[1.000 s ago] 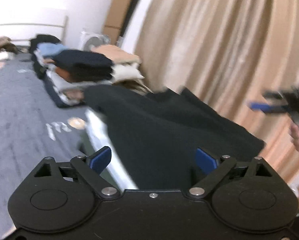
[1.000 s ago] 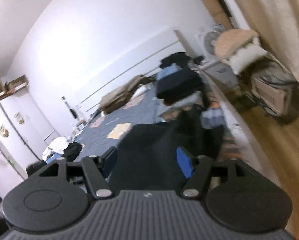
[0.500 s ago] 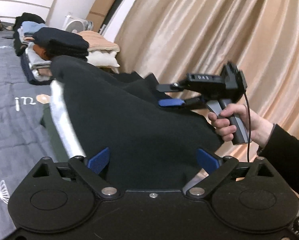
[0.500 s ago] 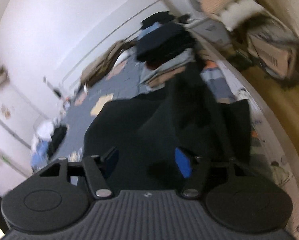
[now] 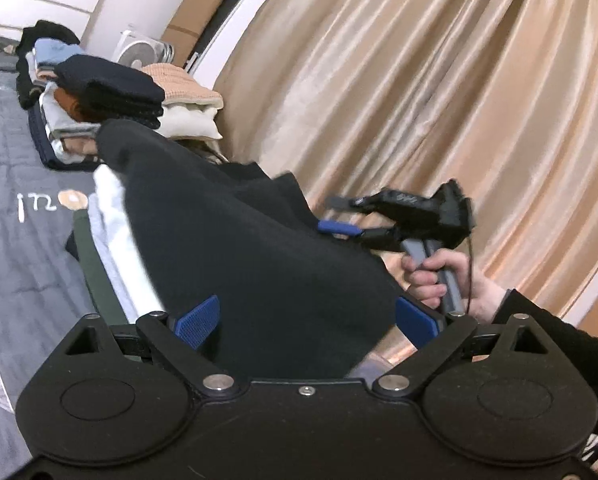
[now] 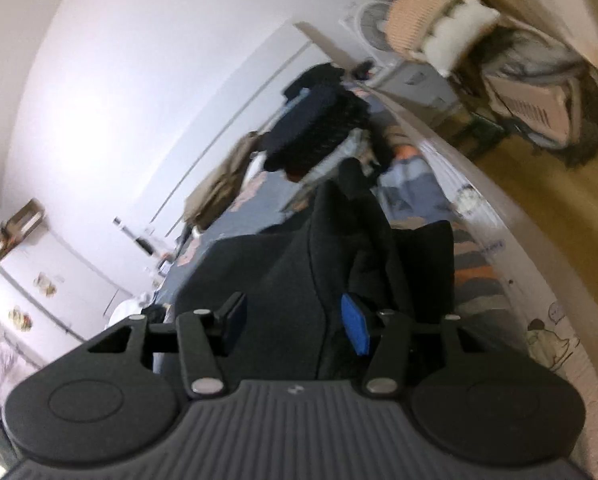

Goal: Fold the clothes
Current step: 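Lower the sweatshirt onto the folded clothes stack and open both tools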

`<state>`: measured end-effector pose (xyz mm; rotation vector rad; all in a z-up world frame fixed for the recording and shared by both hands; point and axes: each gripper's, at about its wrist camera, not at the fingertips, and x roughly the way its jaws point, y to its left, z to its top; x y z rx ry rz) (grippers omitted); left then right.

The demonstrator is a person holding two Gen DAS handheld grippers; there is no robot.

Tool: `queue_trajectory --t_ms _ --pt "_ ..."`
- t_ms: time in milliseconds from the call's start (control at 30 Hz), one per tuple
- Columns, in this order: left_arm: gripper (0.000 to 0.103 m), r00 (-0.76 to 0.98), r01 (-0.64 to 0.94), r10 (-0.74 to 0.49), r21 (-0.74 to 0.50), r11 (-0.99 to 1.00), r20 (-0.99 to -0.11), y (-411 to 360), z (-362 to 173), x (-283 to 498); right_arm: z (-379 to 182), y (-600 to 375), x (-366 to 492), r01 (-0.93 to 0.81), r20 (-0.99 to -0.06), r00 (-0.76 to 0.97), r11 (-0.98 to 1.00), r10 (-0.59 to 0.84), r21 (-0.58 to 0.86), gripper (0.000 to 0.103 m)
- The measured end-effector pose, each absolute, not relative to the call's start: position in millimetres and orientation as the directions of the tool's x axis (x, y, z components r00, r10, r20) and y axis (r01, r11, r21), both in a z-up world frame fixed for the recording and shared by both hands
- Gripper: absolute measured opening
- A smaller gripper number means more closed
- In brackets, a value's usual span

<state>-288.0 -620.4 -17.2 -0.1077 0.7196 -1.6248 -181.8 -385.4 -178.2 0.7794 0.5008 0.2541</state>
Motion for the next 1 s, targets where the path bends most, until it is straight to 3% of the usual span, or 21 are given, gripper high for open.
queue_trajectory --t_ms 133,200,433,500,833,1000 --pt "0.095 -0.229 0.845 -0.924 -0.535 -0.032 -0.306 -615 -22 -292 -151 -364 -213 -0.190 -0.210 0.850 0.654 0.483 0.732 0.055" --pt "0.095 -0.244 0.831 -0.925 -0.555 -0.045 -0.291 -614 -21 -292 -147 -348 -222 -0.252 -0.191 0.815 0.631 0.548 0.734 0.055" --pt "0.095 -0.331 0.746 -0.921 -0.654 -0.122 -0.205 -618 -22 -292 -182 -341 -250 -0.116 -0.366 0.763 0.669 0.533 0.734 0.051" --pt "0.095 -0.381 0.684 -0.904 -0.717 -0.135 -0.193 -628 -33 -289 -191 -351 -257 -0.094 -0.357 0.775 0.653 0.522 0.751 0.051" --pt "0.094 -0.488 0.593 -0.845 -0.793 -0.139 -0.217 -638 -60 -289 -206 -364 -272 -0.088 -0.320 0.812 0.643 0.489 0.761 0.046" --pt "0.103 -0.471 0.595 -0.871 -0.780 -0.196 -0.140 -669 -11 -249 -210 -367 -274 -0.094 -0.310 0.820 0.647 0.482 0.757 0.047"
